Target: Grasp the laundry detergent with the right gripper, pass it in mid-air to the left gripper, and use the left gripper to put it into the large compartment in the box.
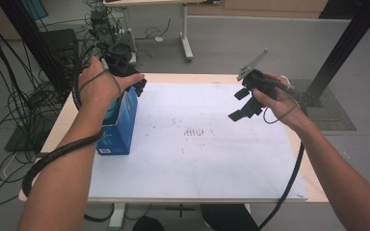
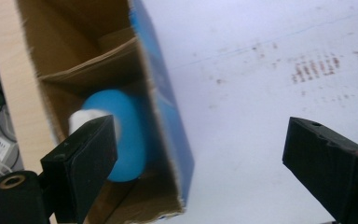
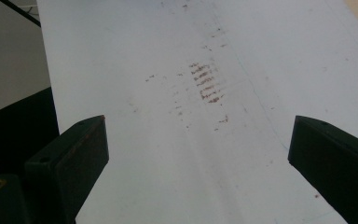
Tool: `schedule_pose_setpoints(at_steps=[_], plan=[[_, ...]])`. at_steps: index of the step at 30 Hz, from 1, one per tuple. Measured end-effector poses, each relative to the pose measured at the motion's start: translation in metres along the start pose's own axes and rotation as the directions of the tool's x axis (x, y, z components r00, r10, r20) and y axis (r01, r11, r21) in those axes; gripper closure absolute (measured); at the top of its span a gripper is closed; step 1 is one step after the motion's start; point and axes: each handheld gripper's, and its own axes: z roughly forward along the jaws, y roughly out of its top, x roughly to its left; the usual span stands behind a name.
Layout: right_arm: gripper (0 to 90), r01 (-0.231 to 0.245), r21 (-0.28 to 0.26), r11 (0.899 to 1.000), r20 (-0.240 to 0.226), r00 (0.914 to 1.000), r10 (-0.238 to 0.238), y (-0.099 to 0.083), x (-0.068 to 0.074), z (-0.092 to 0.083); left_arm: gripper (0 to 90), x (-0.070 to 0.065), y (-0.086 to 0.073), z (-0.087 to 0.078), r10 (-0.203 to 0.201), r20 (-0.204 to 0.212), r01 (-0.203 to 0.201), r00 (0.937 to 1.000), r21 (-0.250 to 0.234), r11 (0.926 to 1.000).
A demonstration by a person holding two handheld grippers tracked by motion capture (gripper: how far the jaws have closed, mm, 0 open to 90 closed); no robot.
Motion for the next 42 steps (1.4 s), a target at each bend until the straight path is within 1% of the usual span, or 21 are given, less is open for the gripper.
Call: schedule_pose_setpoints(at_steps=[1,3,6,7,11,13,18,24,25,29,34,37,42], plan=[[4.9,-0.002,0.003,1.000,0.000,1.0000,0.002,0.000,0.000,-0.001,10.4,-0.004,0.002,-0.001,0.015,0.001,-0.015,0.9999,-0.003,0.9999],[4.9,-0.004,0.013,1.000,0.003,1.0000,0.004,0.001,-0.001,-0.002,10.2,-0.012,0.004,-0.001,0.033,0.010,-0.033,0.9994,-0.004,0.9994],[4.9,-0.011,0.020,1.000,0.003,0.9999,0.010,0.002,-0.001,-0.003,10.3,-0.023,0.008,-0.003,0.053,0.022,-0.053,0.9984,-0.005,0.9986],[4.9,-0.012,0.029,0.999,0.004,0.9999,0.012,0.002,-0.002,-0.003,10.2,-0.027,0.009,-0.004,0.063,0.024,-0.063,0.9977,-0.007,0.9980],[5.0,-0.020,0.056,0.998,0.008,0.9998,0.019,0.003,-0.004,-0.004,10.0,-0.037,0.013,-0.007,0.077,0.040,-0.077,0.9962,-0.018,0.9969],[4.9,-0.023,0.059,0.998,0.018,0.9996,0.022,0.003,-0.005,-0.007,9.8,-0.043,0.014,-0.008,0.087,0.050,-0.086,0.9949,-0.029,0.9959],[5.0,-0.019,0.096,0.995,0.030,0.9994,0.017,0.005,-0.008,-0.011,9.5,-0.058,0.015,-0.008,0.121,0.065,-0.119,0.9905,-0.032,0.9924],[5.0,-0.022,0.112,0.994,0.040,0.9990,0.018,0.005,-0.011,-0.014,9.5,-0.073,0.019,-0.008,0.148,0.077,-0.145,0.9860,-0.037,0.9887],[5.0,-0.025,0.110,0.994,0.042,0.9989,0.020,0.005,-0.011,-0.015,9.5,-0.074,0.019,-0.008,0.147,0.081,-0.144,0.9859,-0.040,0.9888],[5.1,-0.022,0.117,0.993,0.046,0.9988,0.016,0.006,-0.013,-0.018,9.5,-0.082,0.022,-0.009,0.165,0.089,-0.161,0.9822,-0.048,0.9858],[5.1,-0.034,0.123,0.992,0.047,0.9985,0.028,0.005,-0.016,-0.019,9.5,-0.090,0.025,-0.010,0.176,0.098,-0.171,0.9795,-0.054,0.9837],[5.2,-0.033,0.127,0.991,0.044,0.9986,0.028,0.005,-0.018,-0.020,9.6,-0.093,0.025,-0.009,0.185,0.105,-0.180,0.9772,-0.049,0.9824],[5.2,-0.035,0.125,0.992,0.048,0.9984,0.029,0.005,-0.019,-0.022,9.3,-0.095,0.026,-0.006,0.187,0.111,-0.183,0.9761,-0.046,0.9820]])
